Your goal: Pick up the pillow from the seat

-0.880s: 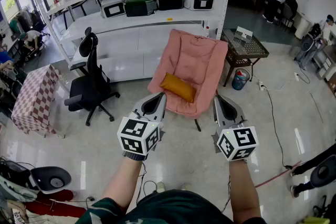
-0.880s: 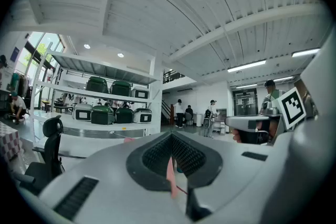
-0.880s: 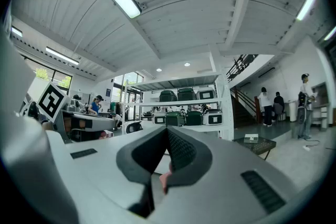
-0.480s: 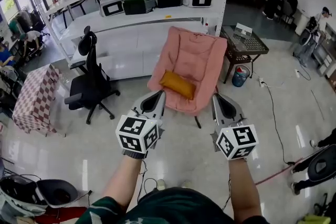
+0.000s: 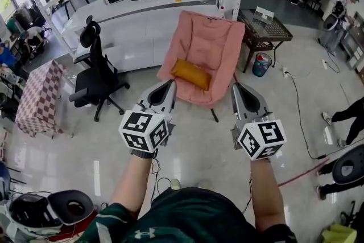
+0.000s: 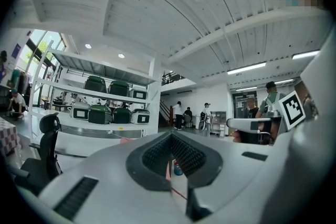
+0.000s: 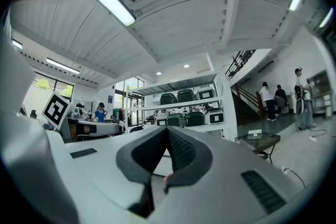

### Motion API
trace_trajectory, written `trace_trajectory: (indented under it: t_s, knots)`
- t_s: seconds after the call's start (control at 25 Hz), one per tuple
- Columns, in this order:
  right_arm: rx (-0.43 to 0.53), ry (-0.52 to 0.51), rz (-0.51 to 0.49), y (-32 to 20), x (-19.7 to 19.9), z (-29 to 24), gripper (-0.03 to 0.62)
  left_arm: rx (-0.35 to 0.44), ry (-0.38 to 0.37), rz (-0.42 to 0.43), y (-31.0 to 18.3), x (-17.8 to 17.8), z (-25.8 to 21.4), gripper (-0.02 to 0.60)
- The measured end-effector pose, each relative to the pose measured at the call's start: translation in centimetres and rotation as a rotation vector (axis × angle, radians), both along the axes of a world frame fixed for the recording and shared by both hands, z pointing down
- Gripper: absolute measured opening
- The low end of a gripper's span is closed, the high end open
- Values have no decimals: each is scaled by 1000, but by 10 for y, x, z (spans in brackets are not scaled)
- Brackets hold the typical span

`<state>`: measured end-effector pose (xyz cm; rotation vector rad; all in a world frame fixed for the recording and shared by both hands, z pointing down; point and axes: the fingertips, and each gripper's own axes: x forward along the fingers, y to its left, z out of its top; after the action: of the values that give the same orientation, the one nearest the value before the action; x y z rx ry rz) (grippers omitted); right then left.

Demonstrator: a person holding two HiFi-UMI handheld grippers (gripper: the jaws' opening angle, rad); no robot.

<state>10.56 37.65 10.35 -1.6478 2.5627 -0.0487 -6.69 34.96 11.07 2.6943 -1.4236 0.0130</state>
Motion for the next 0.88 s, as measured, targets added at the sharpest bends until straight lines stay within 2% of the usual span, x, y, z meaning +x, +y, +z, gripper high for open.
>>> trace_trajectory:
  t_s: [0.32,0.64,0.88]
  knots:
    - [1,-21,-22,-2,27,17,2,-2,-19,-33,2,24,18,5]
    - [-3,-35,-34,-18,28,26,2,-8,-35,-45,-14,27,27,5]
    - [-19,-30,-30,-54,20,42,2,-23,-37,-38,-53,21,45,5]
